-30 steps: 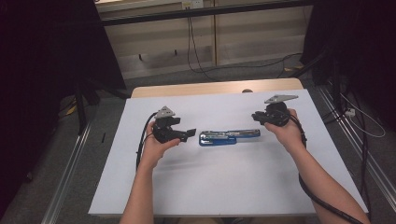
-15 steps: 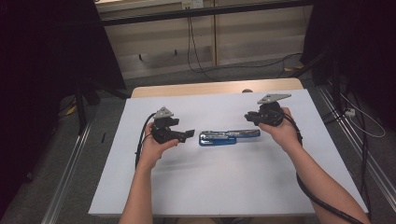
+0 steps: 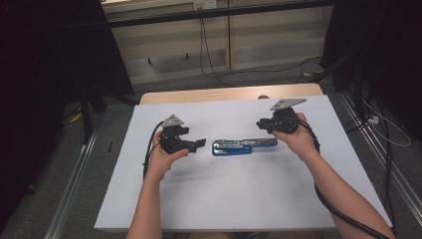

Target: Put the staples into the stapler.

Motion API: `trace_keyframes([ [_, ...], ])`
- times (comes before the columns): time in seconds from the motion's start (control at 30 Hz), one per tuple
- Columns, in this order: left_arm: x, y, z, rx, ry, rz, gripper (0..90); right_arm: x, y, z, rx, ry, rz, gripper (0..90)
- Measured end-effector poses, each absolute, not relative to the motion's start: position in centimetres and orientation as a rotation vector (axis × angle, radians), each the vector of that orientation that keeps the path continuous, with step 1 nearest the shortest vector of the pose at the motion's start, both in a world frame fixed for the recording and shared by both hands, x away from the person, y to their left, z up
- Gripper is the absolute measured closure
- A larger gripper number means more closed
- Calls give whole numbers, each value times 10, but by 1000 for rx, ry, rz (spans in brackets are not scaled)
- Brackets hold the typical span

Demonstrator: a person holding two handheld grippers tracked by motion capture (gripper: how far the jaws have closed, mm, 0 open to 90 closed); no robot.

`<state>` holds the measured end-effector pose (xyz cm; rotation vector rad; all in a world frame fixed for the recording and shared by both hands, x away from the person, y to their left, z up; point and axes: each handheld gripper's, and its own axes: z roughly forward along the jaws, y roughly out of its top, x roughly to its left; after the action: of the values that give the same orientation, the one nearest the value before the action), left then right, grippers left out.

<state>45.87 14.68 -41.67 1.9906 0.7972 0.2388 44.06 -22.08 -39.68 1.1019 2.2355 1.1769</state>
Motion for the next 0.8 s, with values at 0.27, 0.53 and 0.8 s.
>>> trace_keyframes([
  [0.27,458,150,-415,1977,807,241,96,442,-212,-398,1058,2266,1203,792],
  [0.53,458,153,-415,1972,817,243,95,444,-202,-400,1018,2304,1224,792],
  [0.8,457,153,-415,1979,817,239,94,448,-194,-400,1002,2329,1248,792],
])
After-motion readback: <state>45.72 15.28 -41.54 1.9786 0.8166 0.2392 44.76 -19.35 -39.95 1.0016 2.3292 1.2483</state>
